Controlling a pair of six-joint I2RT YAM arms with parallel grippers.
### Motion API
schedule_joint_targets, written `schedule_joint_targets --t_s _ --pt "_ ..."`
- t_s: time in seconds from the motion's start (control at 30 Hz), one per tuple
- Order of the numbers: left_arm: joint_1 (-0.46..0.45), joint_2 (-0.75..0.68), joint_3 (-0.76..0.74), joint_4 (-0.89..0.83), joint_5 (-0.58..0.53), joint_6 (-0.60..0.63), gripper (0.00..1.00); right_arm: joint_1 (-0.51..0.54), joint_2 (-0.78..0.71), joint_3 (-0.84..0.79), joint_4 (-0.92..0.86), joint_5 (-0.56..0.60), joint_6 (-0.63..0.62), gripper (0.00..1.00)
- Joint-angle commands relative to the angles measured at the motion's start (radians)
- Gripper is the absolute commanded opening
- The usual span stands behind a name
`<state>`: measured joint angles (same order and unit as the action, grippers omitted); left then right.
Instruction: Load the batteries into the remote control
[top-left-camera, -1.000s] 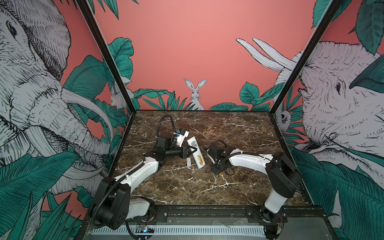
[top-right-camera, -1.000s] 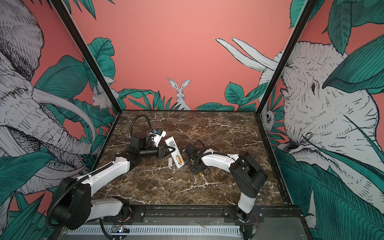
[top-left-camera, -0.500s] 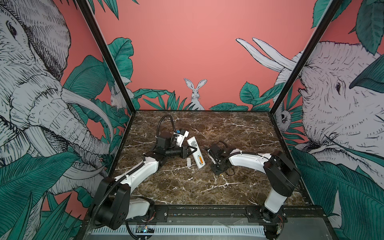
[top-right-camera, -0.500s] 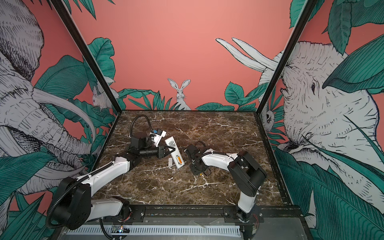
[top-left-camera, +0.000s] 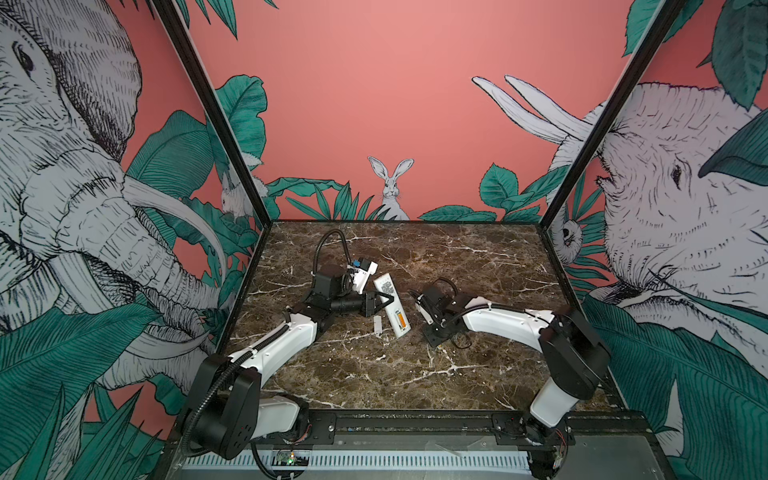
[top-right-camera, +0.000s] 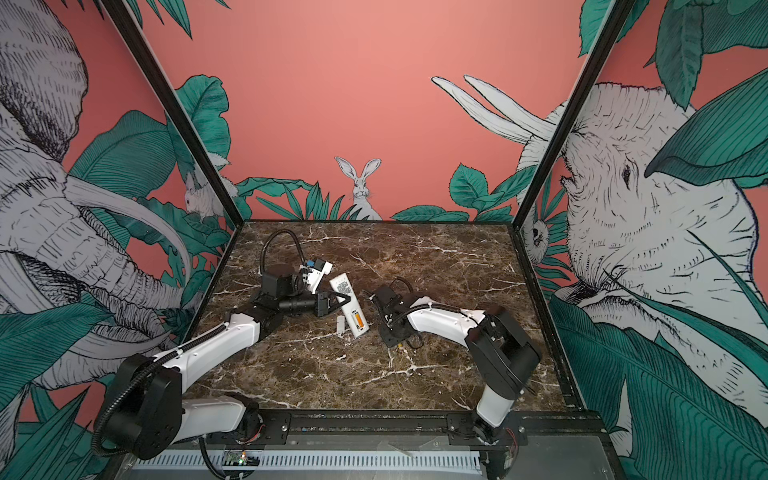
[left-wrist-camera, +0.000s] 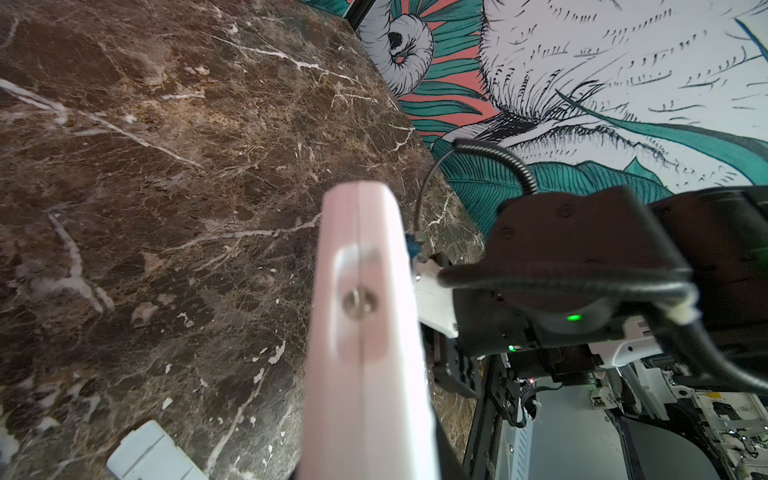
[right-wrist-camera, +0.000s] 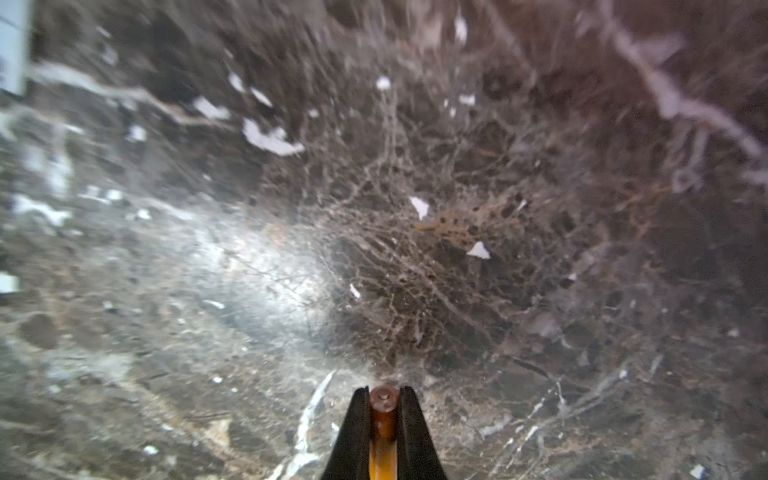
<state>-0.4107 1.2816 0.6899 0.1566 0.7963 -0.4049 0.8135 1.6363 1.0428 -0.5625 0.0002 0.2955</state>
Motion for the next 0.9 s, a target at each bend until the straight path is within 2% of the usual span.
schedule_joint_targets --t_s 0.0,0.17,0.4,0.57,0.8,0.87 --pt "0.006 -0.027 -0.004 0.001 0.021 -0.014 0.00 -0.002 -0.115 -0.027 0.077 -0.037 -0.042 0.10" --pt "0.007 -0.027 0.003 0.007 0.054 -0.058 0.00 0.023 -0.272 -0.073 0.207 -0.104 -0.085 0.10" --pt "0.010 -0.007 0.013 0.088 0.170 -0.194 0.00 0.077 -0.451 -0.123 0.389 -0.139 -0.141 0.10" --pt "0.011 0.004 0.027 0.135 0.217 -0.314 0.00 0.103 -0.501 -0.150 0.519 -0.167 -0.160 0.10" --pt "0.012 0.028 0.031 0.243 0.268 -0.557 0.00 0.128 -0.500 -0.181 0.659 -0.190 -0.192 0.10" --pt "0.013 0.021 0.029 0.259 0.268 -0.593 0.00 0.131 -0.500 -0.188 0.687 -0.195 -0.201 0.11"
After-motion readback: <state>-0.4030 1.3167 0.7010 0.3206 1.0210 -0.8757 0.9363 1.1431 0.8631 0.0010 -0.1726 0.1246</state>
